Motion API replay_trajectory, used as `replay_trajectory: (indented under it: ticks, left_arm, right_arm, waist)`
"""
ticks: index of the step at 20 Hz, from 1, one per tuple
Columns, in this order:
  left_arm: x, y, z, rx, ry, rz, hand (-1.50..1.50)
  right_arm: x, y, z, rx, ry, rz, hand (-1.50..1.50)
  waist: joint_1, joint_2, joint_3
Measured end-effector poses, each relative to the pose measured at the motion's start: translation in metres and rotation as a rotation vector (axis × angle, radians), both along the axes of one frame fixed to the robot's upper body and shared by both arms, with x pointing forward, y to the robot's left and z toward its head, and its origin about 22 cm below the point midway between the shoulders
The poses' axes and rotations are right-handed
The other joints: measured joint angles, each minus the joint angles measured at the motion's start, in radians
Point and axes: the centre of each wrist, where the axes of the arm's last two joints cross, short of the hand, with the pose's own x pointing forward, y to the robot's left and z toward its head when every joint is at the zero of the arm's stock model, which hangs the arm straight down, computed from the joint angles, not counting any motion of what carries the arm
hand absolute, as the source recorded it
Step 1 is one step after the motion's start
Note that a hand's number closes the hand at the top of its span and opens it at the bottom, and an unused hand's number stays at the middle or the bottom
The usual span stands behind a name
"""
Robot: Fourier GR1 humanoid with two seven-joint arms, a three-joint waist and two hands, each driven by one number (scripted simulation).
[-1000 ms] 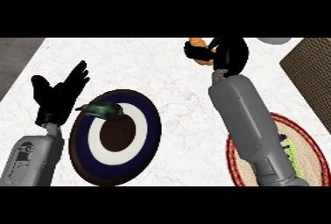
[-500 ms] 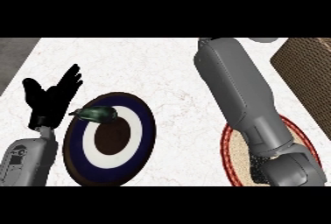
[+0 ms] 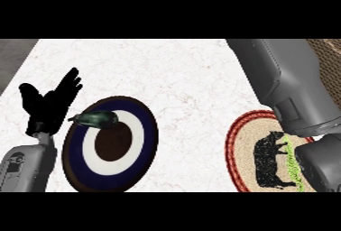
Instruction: Pick the croissant from the placemat and place it in the basket
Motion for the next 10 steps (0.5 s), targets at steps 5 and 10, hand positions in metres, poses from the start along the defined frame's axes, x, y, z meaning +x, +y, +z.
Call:
replay_trajectory:
  ticks: [5, 10]
  left_arm:
    - [-0.003, 0.003, 0.0, 0.002, 0.0, 0.005, 0.0]
    - [0.0, 0.001, 0.004, -0.001, -0.003, 0.011, 0.0]
  right_arm:
    - [0.007, -0.032, 0.019, -0.023, -0.033, -0.085, 1.5]
    - [0.012, -0.067, 0.03, -0.066, -0.008, -0.195, 1.5]
  waist:
    - [0.0, 0.003, 0.0]
    - [-0.002, 0.005, 0.0]
